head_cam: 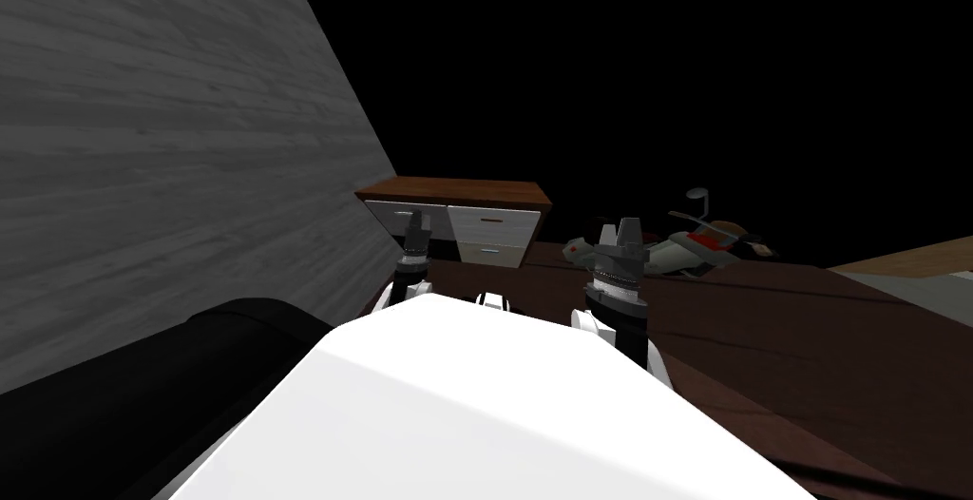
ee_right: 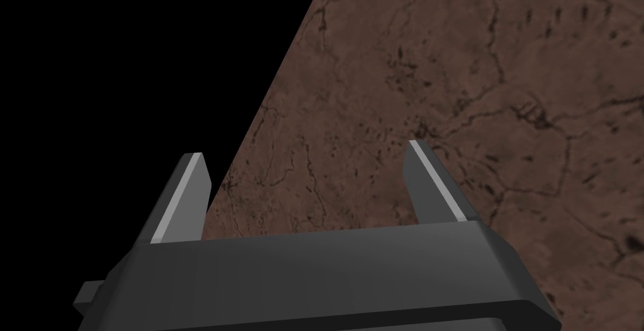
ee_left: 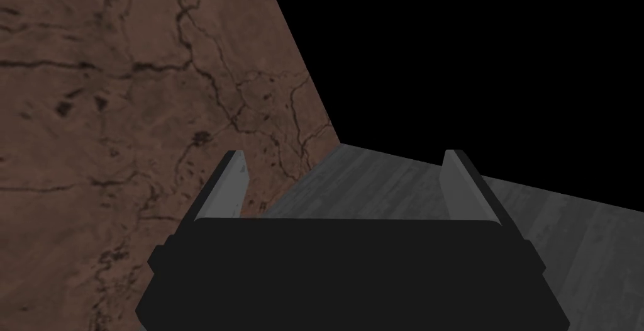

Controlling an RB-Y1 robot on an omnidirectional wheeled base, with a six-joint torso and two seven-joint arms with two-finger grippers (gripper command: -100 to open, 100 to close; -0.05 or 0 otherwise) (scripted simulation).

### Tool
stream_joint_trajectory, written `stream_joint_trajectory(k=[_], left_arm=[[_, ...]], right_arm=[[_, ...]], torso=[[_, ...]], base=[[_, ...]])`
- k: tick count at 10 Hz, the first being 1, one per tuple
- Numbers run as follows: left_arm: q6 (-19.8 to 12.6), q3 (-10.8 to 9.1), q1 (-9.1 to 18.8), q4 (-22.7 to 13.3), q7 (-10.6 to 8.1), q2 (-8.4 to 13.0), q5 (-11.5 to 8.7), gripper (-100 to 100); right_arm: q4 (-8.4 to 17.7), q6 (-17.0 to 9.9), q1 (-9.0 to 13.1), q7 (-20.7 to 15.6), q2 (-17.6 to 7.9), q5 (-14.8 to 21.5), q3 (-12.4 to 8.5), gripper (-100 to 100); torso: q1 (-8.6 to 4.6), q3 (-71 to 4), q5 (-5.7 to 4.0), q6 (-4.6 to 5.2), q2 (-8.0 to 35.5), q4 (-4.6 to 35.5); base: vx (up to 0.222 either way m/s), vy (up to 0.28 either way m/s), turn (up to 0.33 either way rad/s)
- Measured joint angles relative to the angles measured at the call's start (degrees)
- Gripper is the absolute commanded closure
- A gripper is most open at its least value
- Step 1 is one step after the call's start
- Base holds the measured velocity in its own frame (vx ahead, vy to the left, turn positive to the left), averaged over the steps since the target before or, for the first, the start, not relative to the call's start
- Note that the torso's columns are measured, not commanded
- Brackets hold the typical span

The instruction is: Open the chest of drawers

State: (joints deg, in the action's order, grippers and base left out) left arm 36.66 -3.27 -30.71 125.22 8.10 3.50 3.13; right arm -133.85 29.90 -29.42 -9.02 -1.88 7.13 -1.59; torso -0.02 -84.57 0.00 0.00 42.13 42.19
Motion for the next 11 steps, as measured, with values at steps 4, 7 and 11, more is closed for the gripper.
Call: stream_joint_trajectory(k=[4,7,11], left_arm=[[-0.2,0.07,1.2,-4.2,0.56,4.4,0.5,-100],[-0.2,-0.06,2.7,-8.9,1.05,5.8,0.9,-100],[-0.3,-0.01,4.3,-14.5,1.83,5.9,1.5,-100]], right_arm=[[0.0,0.0,0.0,0.0,0.0,0.0,0.0,0],[0.0,0.0,0.0,0.0,0.0,0.0,0.0,0],[0.0,0.0,0.0,0.0,0.0,0.0,0.0,0]], torso=[[0.01,0.0,0.0,0.0,0.1,0.1],[-0.01,0.0,0.0,0.0,0.1,0.1],[0.0,0.0,-0.01,0.0,0.2,0.1]], base=[[0.069,-0.022,-0.01],[0.087,-0.029,-0.011],[0.077,-0.03,-0.01]])
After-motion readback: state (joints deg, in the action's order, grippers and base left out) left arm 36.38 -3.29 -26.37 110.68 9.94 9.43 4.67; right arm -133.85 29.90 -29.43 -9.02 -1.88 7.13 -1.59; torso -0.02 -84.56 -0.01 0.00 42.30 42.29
